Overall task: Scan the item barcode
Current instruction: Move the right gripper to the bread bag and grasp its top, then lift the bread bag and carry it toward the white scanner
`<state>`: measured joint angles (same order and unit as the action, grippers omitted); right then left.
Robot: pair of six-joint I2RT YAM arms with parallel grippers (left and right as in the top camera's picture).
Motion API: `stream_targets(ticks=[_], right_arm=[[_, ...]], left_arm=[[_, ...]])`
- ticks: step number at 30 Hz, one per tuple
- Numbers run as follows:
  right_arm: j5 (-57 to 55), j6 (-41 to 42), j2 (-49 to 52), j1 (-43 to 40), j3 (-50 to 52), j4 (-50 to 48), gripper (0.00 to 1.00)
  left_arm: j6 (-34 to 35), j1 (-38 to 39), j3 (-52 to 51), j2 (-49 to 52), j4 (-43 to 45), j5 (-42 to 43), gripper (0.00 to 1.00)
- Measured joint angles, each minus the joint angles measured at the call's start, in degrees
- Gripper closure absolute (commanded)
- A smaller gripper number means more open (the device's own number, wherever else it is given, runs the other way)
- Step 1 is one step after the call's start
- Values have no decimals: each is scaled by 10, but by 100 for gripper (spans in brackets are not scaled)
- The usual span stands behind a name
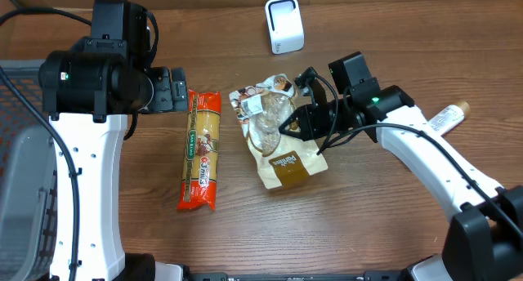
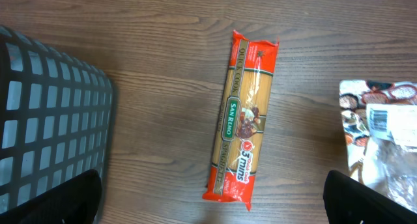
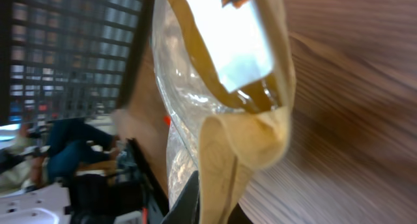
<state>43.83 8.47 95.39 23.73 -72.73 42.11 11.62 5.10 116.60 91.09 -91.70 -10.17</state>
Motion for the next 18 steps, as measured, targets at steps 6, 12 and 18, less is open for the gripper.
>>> stream_targets(ticks=[6,12,18], right_arm=[[-78,-9,-9,0,-25,84,96],[-142,-23,-10,0,-91,139,96],[-217,-25,-11,0,-128,174,96]], left_arm=[[0,0,0,0,0,0,1],[0,0,0,0,0,0,0],[0,0,0,0,0,0,0]])
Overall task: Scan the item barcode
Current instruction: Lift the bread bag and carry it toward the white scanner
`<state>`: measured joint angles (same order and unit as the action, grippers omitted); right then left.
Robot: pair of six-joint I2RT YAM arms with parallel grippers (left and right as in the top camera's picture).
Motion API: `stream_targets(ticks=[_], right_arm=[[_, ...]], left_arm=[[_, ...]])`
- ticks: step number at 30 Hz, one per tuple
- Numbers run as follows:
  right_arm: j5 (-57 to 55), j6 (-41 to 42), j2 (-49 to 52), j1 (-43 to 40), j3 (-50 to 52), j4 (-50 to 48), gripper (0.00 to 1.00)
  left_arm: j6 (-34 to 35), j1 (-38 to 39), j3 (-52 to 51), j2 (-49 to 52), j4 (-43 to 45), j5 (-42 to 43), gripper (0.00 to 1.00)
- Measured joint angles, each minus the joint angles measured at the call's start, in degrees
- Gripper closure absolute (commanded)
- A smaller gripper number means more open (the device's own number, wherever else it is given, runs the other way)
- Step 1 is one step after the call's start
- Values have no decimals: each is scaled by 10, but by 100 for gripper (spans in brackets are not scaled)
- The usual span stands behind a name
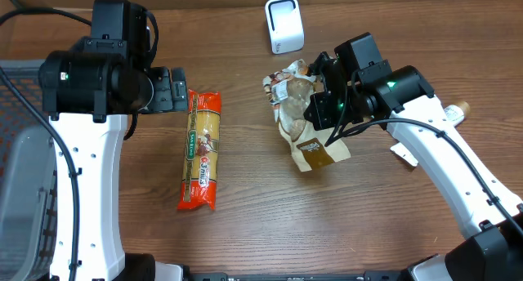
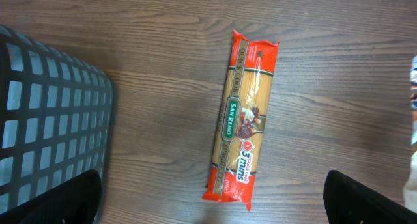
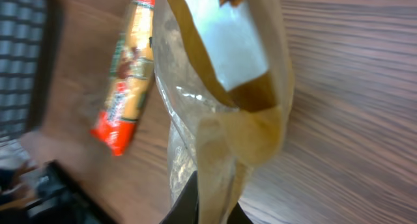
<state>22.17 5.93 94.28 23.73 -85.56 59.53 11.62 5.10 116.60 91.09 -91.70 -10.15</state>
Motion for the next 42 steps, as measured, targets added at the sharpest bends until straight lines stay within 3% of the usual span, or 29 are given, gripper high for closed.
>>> stream_targets(ticks=[25,34,42], right_arm=[[-331,-7,0,0,-25,-20,96],[-350,-101,0,0,-25,-53,96],[-452,-187,0,9,-25,-137,96]], left_arm=[[0,0,0,0,0,0,0],[0,0,0,0,0,0,0],[0,0,0,0,0,0,0]])
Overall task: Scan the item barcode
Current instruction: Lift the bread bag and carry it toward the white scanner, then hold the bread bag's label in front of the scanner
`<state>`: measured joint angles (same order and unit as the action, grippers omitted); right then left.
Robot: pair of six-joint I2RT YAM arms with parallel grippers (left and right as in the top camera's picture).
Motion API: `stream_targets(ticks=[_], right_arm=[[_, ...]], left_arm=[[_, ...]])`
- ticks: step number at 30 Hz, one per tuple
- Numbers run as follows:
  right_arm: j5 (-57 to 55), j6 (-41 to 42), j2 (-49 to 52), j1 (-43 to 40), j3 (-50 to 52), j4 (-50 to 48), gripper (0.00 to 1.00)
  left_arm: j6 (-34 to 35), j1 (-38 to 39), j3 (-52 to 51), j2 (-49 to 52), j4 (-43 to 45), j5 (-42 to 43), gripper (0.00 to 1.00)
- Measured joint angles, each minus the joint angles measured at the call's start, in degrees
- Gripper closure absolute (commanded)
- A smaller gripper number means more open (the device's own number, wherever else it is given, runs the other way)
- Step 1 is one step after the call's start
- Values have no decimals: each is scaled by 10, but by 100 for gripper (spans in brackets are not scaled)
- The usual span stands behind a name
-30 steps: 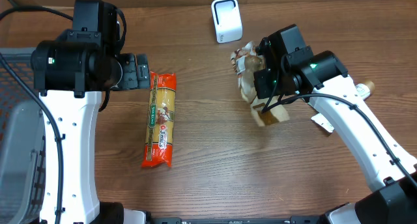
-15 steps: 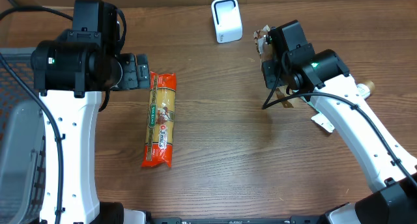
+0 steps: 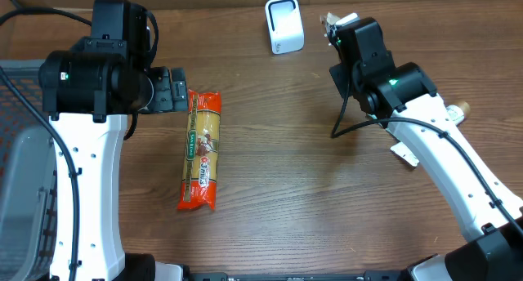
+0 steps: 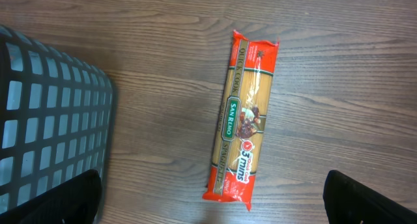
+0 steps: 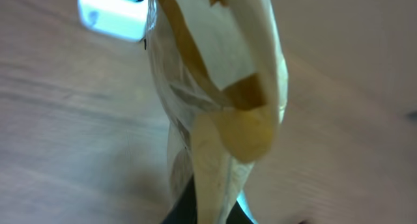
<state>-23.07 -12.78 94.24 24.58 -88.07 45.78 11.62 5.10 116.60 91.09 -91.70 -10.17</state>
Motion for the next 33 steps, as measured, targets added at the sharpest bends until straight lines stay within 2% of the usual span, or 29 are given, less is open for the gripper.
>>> stream_targets(ticks=[11,20,33], right_arm=[[-107,-143,0,56,-5,-235,97],[-131,-251,76,51,-118,-283,97],[-97,-466,217,47,-122,-415,97]], left_arm=[[0,0,0,0,0,0,0],[0,0,0,0,0,0,0],[0,0,0,0,0,0,0]])
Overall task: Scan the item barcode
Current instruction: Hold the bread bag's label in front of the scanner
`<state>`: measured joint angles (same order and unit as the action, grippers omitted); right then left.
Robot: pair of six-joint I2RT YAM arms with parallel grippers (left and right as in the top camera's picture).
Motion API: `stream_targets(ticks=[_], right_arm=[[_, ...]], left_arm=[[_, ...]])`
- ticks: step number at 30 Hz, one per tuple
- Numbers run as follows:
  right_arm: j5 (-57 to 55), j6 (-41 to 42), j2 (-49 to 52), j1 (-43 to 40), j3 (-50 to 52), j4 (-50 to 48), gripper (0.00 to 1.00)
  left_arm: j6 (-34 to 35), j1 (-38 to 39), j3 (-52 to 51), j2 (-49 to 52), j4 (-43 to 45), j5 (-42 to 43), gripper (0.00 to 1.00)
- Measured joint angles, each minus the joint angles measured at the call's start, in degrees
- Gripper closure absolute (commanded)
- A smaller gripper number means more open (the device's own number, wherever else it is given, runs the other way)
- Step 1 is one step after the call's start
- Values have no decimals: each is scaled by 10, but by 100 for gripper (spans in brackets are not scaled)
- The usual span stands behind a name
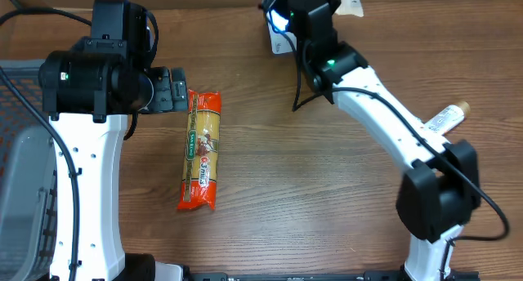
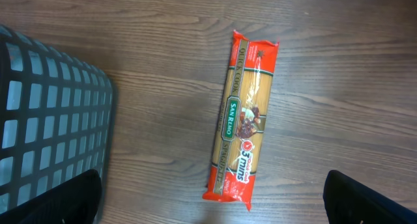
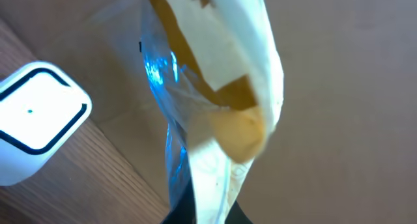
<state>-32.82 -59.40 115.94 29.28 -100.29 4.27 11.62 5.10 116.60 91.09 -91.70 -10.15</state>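
My right gripper (image 3: pixel 202 212) is shut on the lower edge of a clear and tan snack bag (image 3: pixel 215 87). It holds the bag up at the back of the table, just right of the white barcode scanner (image 3: pixel 36 120). A blue glow lies on the bag's clear film. From overhead, the right arm covers most of the scanner (image 1: pixel 280 41), and a corner of the bag shows at the top edge. A red pasta packet (image 2: pixel 242 120) lies flat below my left gripper (image 2: pixel 225 199), which is open and high above the table.
A dark mesh basket (image 2: pixel 45 120) stands at the left edge of the table. A small bottle (image 1: pixel 448 115) lies at the right edge. Brown cardboard runs along the back behind the scanner.
My right gripper has moved with the bag from right of the scanner to just beside and above it. A blue glow now shows on the bag. The left arm has not moved.
My right gripper was shut on the bag lying mid-table beside the pasta packet. Then it held the bag lifted and further right, then up at the back right of the scanner, and now close against the scanner. The left arm stayed still.
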Motion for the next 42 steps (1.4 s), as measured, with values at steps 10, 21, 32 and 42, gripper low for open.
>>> stream_targets(ticks=[10,21,32,42], right_arm=[[32,-71,70,-17,0,-68,96],[49,-202,150,-42,0,-157,96],[69,-249,169,-42,0,-184,97],[56,-219,167,-40,0,-173,96]], left_arm=[[0,0,0,0,0,0,0],[0,0,0,0,-1,0,0],[0,0,0,0,0,0,0],[0,0,0,0,0,0,0]])
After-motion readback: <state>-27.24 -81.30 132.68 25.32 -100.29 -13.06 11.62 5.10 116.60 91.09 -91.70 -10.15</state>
